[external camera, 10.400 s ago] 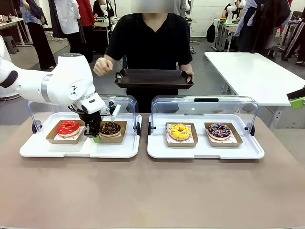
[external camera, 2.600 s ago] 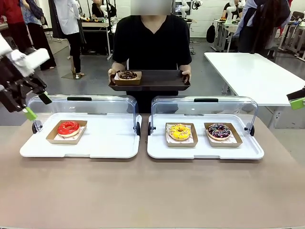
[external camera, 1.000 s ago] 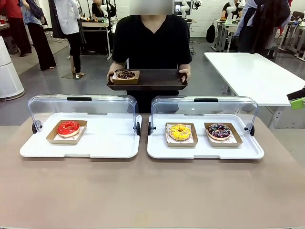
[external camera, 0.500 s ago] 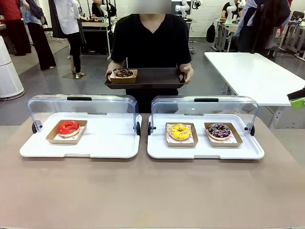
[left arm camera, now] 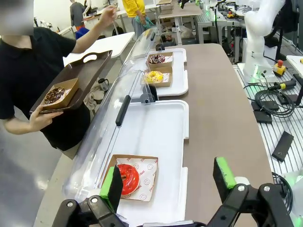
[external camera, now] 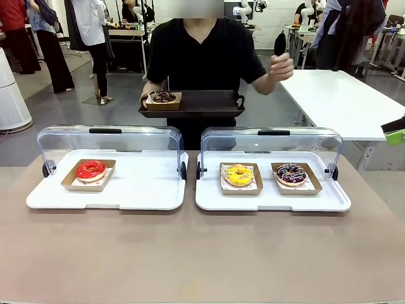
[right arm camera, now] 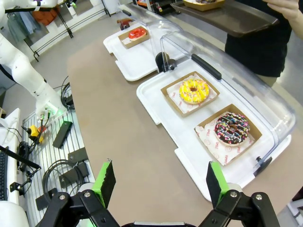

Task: Provide the desired donut to the person.
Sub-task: Pick up and lift the Paper togo box containing the Donut pointed at by the person.

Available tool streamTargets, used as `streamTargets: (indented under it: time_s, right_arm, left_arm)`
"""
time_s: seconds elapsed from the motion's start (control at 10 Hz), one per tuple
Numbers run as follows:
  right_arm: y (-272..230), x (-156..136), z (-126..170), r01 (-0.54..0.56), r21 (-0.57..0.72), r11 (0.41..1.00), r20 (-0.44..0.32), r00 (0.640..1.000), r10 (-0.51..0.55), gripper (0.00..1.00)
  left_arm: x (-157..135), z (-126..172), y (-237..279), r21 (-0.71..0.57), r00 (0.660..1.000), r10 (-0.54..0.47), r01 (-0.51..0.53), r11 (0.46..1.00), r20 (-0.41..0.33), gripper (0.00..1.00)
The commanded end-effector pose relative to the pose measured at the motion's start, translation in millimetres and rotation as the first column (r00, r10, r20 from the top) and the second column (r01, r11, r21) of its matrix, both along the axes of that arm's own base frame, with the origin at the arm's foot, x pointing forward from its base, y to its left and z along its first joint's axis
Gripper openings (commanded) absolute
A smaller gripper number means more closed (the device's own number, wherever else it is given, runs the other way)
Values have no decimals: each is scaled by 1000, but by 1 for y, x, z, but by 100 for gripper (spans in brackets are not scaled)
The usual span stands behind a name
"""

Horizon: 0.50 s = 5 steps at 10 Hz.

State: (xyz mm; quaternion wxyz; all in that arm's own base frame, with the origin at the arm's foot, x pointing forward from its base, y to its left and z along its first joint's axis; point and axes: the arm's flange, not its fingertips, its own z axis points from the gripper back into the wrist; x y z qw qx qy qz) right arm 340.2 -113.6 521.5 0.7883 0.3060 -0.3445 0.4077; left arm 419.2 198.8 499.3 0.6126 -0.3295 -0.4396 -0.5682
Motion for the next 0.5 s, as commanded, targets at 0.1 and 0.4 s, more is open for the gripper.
streamTargets:
  time_s: [0.1,0.4]
  right_arm:
    - [0,3,0,-8,29,1000,21,1000,8,100]
    - [0,3,0,-8,29,1000,21,1000,8,100]
  left_arm:
    - [0,1,1,0,1000,1,-1,1000,3,100]
    - [0,1,1,0,1000,1,-1,1000,3,100]
